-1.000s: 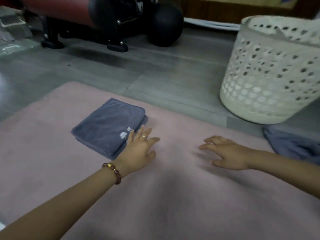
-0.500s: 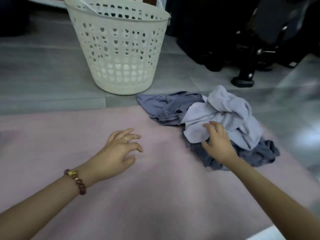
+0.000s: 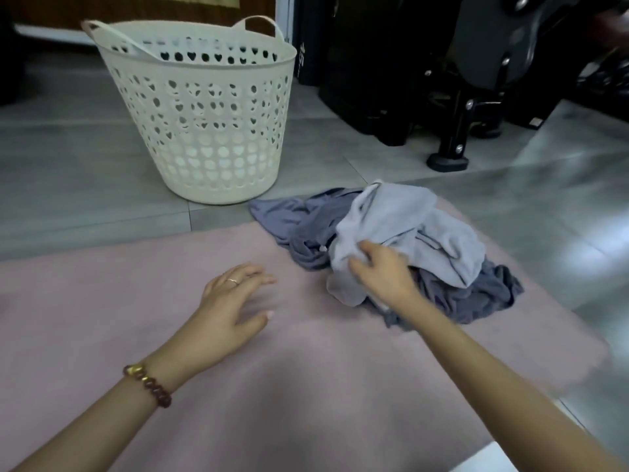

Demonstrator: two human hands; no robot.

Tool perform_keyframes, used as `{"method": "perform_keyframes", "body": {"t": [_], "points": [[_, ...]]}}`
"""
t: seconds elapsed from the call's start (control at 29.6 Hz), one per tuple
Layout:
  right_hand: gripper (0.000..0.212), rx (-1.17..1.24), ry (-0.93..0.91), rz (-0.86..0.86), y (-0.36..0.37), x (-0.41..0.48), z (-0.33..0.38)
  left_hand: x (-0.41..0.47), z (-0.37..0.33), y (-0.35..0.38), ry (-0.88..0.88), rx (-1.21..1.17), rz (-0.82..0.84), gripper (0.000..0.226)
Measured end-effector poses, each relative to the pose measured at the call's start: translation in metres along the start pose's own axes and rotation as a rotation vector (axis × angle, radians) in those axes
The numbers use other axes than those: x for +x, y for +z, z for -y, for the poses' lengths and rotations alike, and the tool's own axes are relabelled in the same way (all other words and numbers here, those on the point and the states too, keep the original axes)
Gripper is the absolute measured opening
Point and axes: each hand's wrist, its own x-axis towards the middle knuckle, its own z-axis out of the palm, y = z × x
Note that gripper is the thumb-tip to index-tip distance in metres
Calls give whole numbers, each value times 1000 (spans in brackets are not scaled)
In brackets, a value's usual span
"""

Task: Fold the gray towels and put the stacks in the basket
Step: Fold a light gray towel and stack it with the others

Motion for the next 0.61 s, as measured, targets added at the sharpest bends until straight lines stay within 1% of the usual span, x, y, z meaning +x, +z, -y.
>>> {"method": "perform_keyframes", "body": {"t": [0.07, 0.1, 0.14, 0.17, 0.2, 0.24, 0.27, 0.3, 0.34, 0.37, 0.41, 0.44, 0.47, 0.51, 0.54, 0.57, 0.61], "points": [[12, 365, -83, 259, 9, -35, 32, -4, -10, -3, -73, -183, 91, 78], [8, 538, -101, 417, 16, -49, 45, -6, -16, -5, -70, -244, 122, 90], [5, 664, -106, 576, 22, -60, 57, -8, -21, -6, -51, -289, 144, 92], [7, 739, -105, 688, 28, -67, 65, -12, -23, -7, -35, -345, 164, 82], [13, 802, -89, 728, 34, -72, 70, -17, -24, -8, -38, -402, 177, 63], [22, 859, -34, 697, 38, -73, 74, -24, -25, -8, -88, -436, 153, 41], [34, 908, 44, 629, 41, -72, 76, -31, -25, -9, -173, -459, 80, 19], [47, 937, 102, 565, 44, -69, 73, -38, -21, -10, -282, -494, -20, 10], [59, 917, 120, 548, 47, -67, 69, -44, -17, -13, -422, -546, -133, 16], [68, 858, 104, 584, 51, -65, 62, -50, -12, -17, -574, -645, -230, 19], [73, 779, 74, 681, 54, -66, 55, -54, -9, -24, -693, -765, -315, 18], [76, 630, 29, 818, 61, -67, 47, -58, -4, -35, -769, -869, -380, 19], [77, 393, -52, 957, 70, -71, 39, -61, -2, -48, -810, -967, -439, 22], [76, 86, -161, 1039, 82, -77, 32, -63, 2, -62, -828, -1043, -500, 26], [69, -190, -255, 1032, 95, -83, 24, -66, 5, -78, -832, -1081, -566, 30], [51, -332, -334, 956, 107, -89, 16, -69, 9, -91, -834, -1094, -630, 32], [28, -306, -362, 864, 117, -95, 13, -71, 12, -103, -836, -1098, -690, 33]]}}
